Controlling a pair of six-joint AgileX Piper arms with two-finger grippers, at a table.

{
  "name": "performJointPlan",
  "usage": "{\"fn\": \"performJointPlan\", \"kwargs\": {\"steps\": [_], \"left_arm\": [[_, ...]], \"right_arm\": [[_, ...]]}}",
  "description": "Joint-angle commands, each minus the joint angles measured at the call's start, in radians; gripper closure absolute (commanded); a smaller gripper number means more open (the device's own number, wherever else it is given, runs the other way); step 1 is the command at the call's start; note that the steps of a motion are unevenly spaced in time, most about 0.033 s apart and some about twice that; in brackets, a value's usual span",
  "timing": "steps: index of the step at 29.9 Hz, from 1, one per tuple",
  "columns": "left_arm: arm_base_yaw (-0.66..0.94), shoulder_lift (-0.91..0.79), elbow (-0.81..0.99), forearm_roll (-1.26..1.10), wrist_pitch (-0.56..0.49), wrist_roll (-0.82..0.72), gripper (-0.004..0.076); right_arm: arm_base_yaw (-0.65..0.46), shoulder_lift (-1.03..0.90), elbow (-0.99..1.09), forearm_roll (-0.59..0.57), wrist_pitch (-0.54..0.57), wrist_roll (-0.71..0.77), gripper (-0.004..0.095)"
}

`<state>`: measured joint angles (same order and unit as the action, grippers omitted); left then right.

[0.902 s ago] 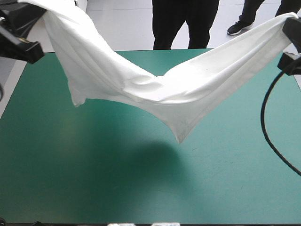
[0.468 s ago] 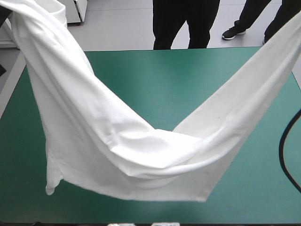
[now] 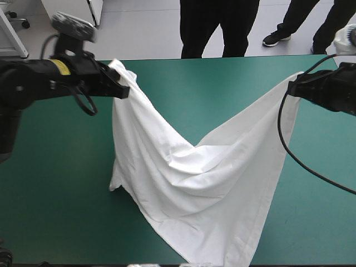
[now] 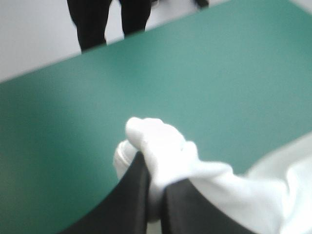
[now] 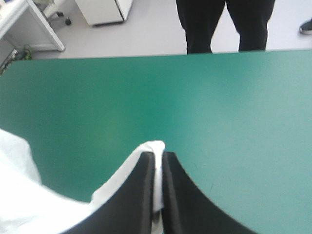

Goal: Fold the cloth

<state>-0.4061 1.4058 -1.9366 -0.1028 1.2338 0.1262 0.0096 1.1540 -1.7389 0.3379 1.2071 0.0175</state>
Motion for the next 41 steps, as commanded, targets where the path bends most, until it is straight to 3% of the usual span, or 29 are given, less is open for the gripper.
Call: {"fn": "performJointPlan", "kwargs": {"steps": [1,6,9,14,22,31,33,35,39,41], "left_arm": [[-0.001,-0.019,0.188,0.024,-0.181,-0.008,0.0733],[-0.001,0.050,0.415,0.028,-0.301,-0.010,0.0733],[-0.001,0.128,0.453,0.059,-0.355,-0.030,0.0733],[-0.001,0.264,0.443,0.145,-0.462,-0.058,0.0733],[-0.001,0.435,0.380,0.308,-0.527,-0.183,0.0733],[0.010,0.511,0.335,0.390,-0.555,-0.243,0.0728],[0.010,0.514,0.335,0.427,-0.561,-0.243,0.0676],[0.010,0.514,0.334,0.435,-0.566,-0.243,0.0573],[0.010,0.506,0.333,0.404,-0.561,-0.243,0.0250],[0.010,0.491,0.330,0.392,-0.533,-0.243,0.0118]], "right_arm": [[0.001,0.020,0.121,-0.004,-0.163,-0.018,0.0925],[0.001,0.135,0.256,-0.009,-0.192,-0.045,0.0925],[0.001,0.225,0.280,-0.011,-0.234,-0.064,0.0925],[0.001,0.355,0.280,-0.013,-0.359,-0.062,0.0925],[0.001,0.524,0.278,-0.021,-0.468,-0.058,0.0925],[0.001,0.621,0.278,-0.074,-0.457,-0.001,0.0916],[0.001,0.621,0.276,-0.109,-0.459,0.007,0.0869],[0.001,0.621,0.264,-0.139,-0.449,0.007,0.0732],[0.001,0.621,0.211,-0.155,-0.373,0.015,0.0350],[0.001,0.621,0.167,-0.153,-0.309,0.030,0.0258]]}}
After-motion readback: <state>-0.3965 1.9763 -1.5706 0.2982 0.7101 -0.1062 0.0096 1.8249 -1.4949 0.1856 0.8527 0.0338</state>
